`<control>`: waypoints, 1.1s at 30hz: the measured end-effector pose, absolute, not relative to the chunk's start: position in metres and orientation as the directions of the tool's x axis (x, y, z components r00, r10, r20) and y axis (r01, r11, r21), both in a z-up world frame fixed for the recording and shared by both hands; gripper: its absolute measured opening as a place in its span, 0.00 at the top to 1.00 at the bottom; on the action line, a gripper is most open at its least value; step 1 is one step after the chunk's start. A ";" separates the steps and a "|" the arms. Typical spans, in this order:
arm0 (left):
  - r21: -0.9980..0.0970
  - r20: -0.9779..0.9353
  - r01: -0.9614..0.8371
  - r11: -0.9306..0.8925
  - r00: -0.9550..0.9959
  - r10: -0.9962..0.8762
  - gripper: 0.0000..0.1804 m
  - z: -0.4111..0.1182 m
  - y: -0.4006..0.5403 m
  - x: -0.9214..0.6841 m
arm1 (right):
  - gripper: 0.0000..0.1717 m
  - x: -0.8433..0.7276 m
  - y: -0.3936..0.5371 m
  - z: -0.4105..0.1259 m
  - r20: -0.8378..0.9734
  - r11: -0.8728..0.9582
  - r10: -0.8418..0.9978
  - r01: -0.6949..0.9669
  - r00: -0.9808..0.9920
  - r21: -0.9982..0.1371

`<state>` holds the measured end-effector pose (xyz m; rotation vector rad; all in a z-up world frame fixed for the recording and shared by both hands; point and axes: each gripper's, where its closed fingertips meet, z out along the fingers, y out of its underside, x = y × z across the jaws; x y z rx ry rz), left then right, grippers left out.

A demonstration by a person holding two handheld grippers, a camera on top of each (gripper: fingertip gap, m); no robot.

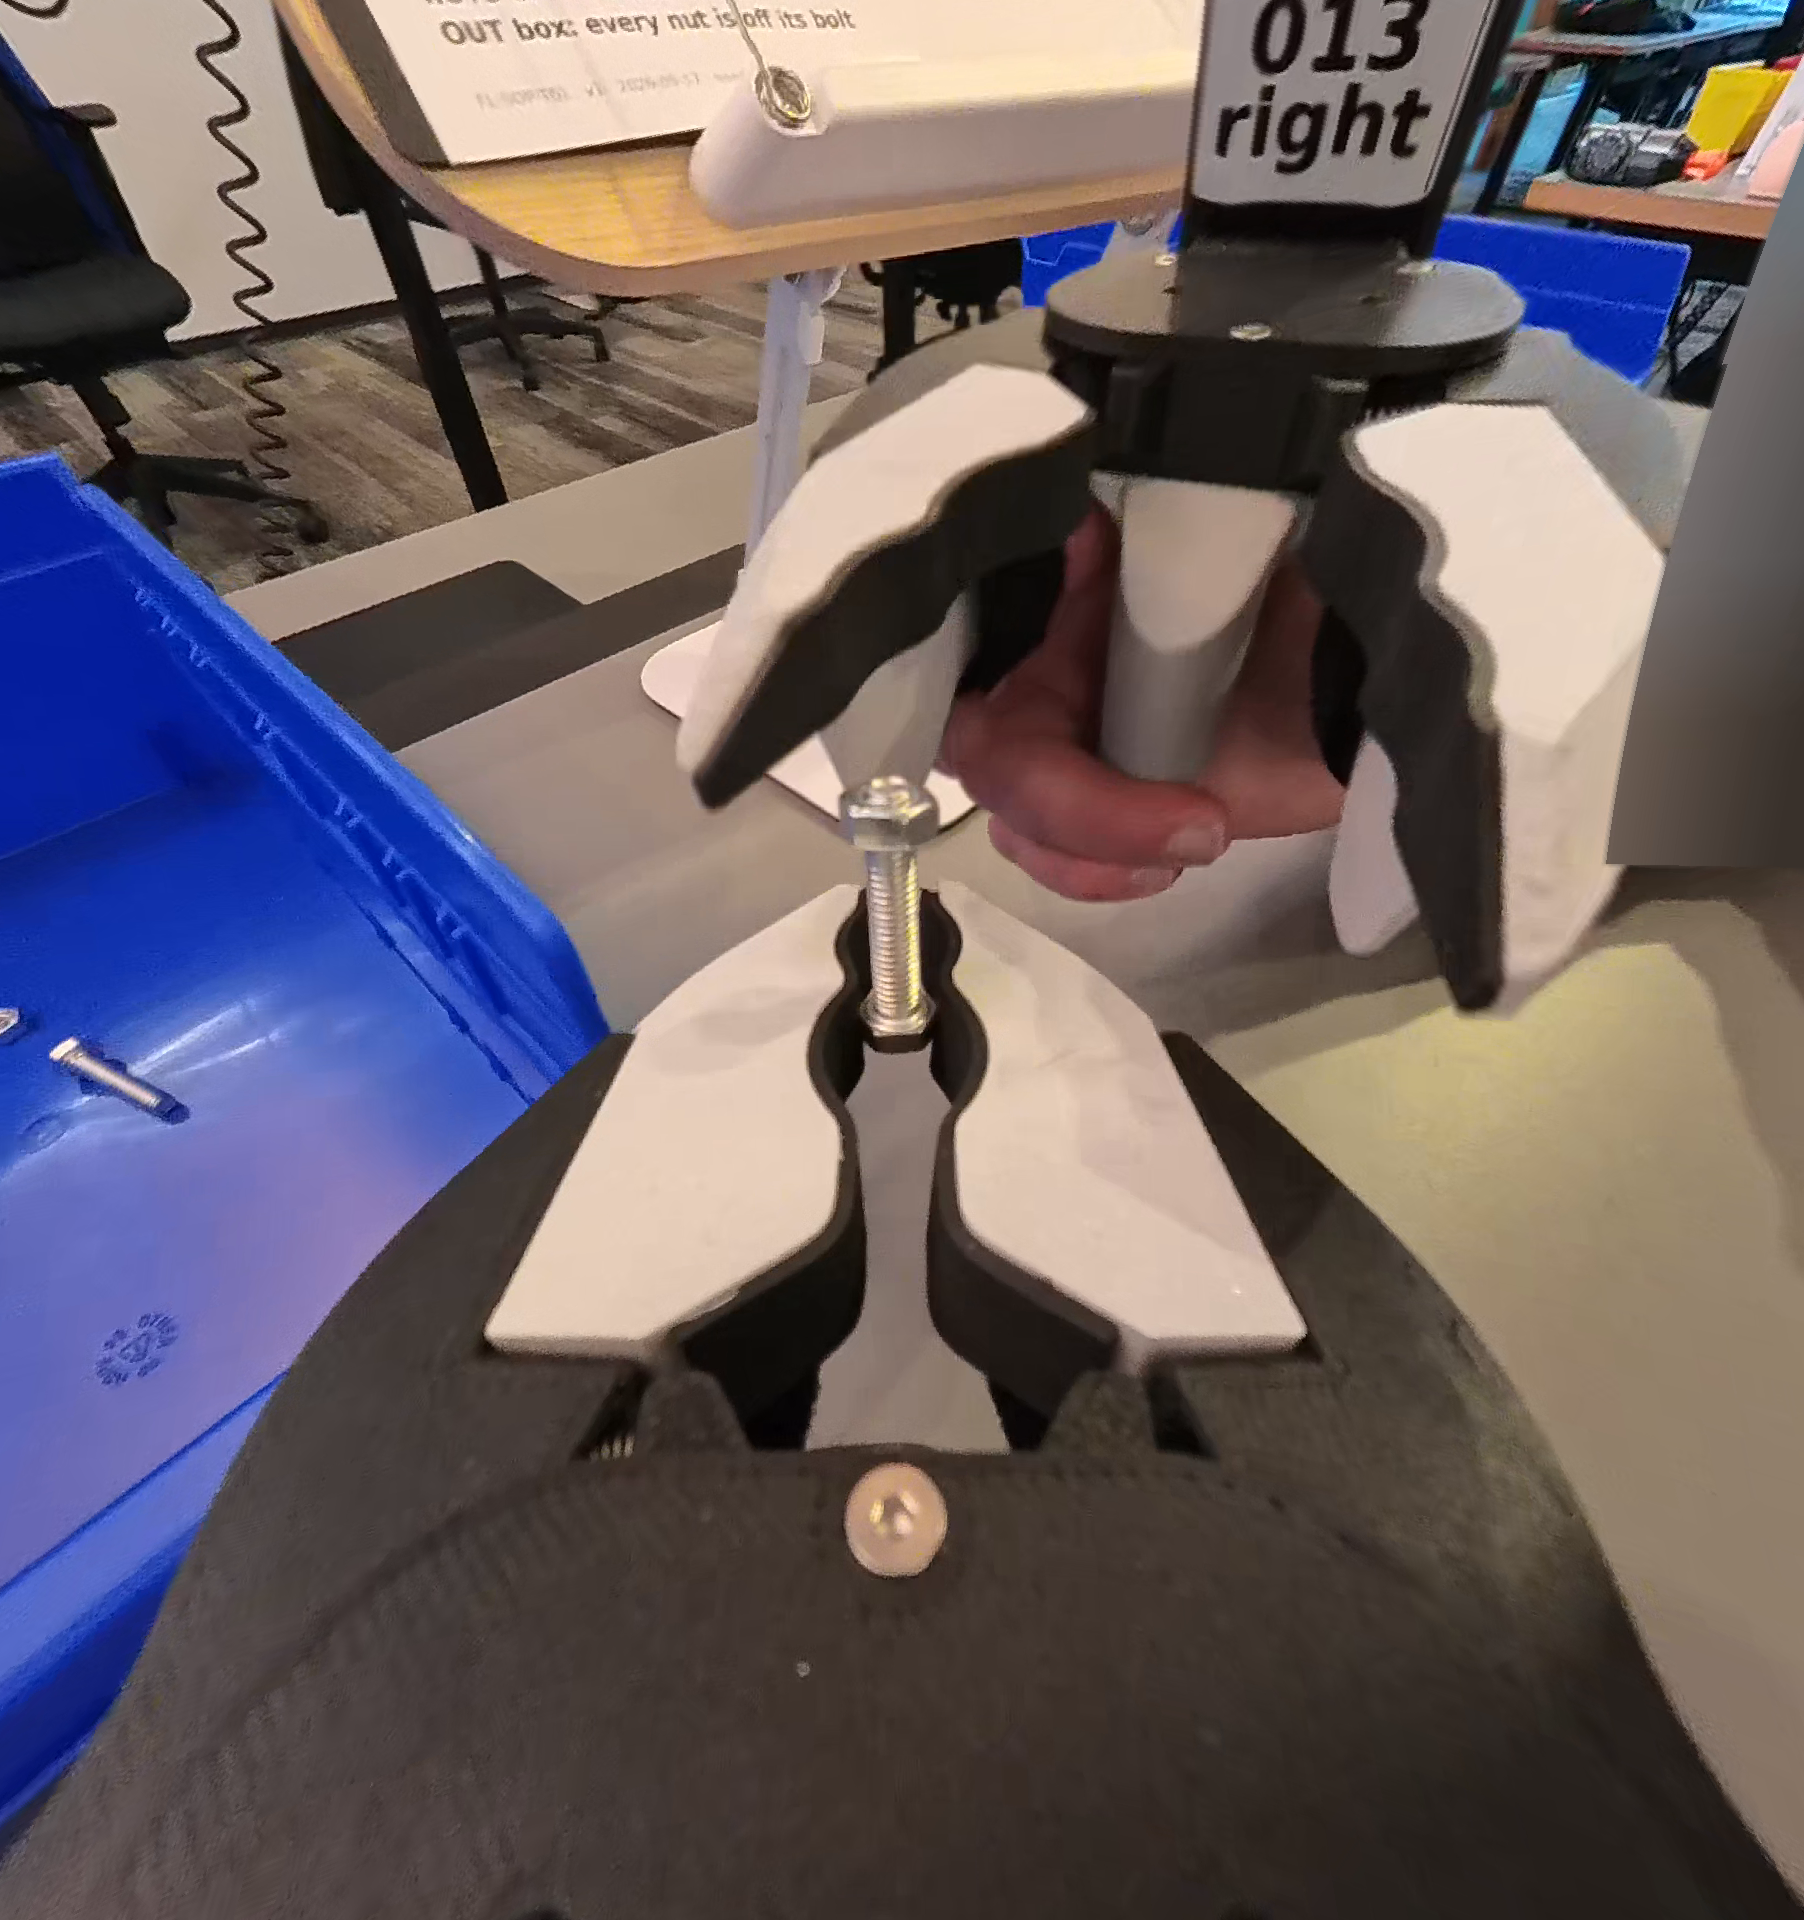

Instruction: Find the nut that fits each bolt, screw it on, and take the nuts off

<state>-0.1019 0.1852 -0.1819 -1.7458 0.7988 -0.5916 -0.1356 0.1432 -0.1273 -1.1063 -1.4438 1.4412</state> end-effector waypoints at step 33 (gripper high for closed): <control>-0.959 0.048 -0.181 -0.217 0.651 -0.757 0.96 -0.178 0.186 -0.107 | 0.58 -0.141 0.145 -0.129 -0.031 -0.027 0.952 0.018 -0.305 -0.999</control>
